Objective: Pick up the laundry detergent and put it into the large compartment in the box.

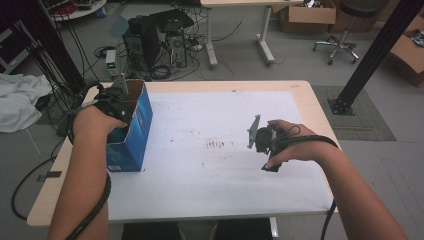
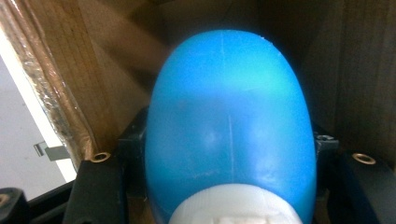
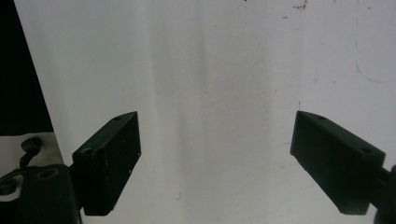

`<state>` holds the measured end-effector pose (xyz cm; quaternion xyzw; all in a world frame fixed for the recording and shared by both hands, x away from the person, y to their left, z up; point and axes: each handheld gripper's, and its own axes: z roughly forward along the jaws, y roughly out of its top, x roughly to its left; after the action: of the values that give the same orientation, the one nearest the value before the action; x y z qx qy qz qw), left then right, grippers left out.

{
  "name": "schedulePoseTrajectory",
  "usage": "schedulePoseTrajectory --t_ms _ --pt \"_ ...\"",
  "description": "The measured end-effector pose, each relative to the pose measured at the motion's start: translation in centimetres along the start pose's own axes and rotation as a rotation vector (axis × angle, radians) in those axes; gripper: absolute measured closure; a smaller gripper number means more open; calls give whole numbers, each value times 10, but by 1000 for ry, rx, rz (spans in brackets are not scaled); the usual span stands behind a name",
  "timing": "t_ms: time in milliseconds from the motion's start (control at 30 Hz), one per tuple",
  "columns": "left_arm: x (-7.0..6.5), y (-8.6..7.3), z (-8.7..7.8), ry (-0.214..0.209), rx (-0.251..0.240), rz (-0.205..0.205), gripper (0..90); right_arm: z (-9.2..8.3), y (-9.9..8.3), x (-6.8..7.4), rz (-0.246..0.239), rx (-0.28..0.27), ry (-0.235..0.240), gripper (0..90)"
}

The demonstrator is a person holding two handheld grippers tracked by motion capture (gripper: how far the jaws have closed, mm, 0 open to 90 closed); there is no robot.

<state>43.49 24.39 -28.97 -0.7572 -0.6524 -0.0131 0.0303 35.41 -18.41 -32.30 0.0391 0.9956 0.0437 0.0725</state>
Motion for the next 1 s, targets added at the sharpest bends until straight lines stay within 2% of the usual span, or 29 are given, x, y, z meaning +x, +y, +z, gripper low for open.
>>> schedulePoseTrajectory --t_ms 400,467,767,933,1000 --pt "-1 -1 -4 -7 1 2 284 1 2 1 -6 6 1 165" --pt "-2 -1 -5 4 2 14 277 2 2 1 -2 5 -2 164" --pt "-3 -2 -9 12 -20 12 275 1 0 0 4 10 -6 165" --pt "-5 -4 -16 32 -30 18 275 1 0 1 1 6 -6 165" --pt "-5 -6 -22 39 -34 10 253 0 1 2 -1 4 -6 165"
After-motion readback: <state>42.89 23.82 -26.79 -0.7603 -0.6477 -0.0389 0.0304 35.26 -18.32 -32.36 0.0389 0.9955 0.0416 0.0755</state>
